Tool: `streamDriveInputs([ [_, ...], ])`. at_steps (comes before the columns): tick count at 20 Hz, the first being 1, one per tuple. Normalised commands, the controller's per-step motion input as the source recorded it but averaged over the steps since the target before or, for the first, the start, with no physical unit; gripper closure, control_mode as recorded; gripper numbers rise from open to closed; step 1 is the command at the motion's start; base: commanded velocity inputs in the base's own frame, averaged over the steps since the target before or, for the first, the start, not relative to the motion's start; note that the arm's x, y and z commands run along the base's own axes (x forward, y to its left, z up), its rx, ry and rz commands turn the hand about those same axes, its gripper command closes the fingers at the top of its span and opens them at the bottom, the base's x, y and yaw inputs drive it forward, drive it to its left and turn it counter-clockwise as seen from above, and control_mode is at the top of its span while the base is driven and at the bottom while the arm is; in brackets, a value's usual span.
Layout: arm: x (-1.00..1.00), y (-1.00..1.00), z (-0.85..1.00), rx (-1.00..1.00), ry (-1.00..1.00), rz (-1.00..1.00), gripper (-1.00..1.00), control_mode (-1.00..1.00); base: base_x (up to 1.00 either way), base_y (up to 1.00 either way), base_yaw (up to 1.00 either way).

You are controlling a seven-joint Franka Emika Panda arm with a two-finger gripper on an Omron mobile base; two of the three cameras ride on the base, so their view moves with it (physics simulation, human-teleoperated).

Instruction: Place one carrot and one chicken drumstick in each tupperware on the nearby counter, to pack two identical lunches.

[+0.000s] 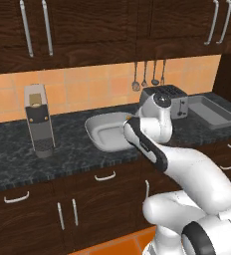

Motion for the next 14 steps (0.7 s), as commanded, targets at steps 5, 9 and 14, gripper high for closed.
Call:
streamDriveInputs([
  [5,0.99,0.11,-0.14,-0.11,0.03,0.0,1.0,-1.0,0.0,0.0,0.0],
  [9,0.9,0.14,-0.39,-0.06,0.03,0.0,-1.0,-1.0,0.0,0.0,0.0],
  [14,0.82,-0.02,-0.39,0.0,0.0,0.0,-1.0,-1.0,0.0,0.0,0.0],
])
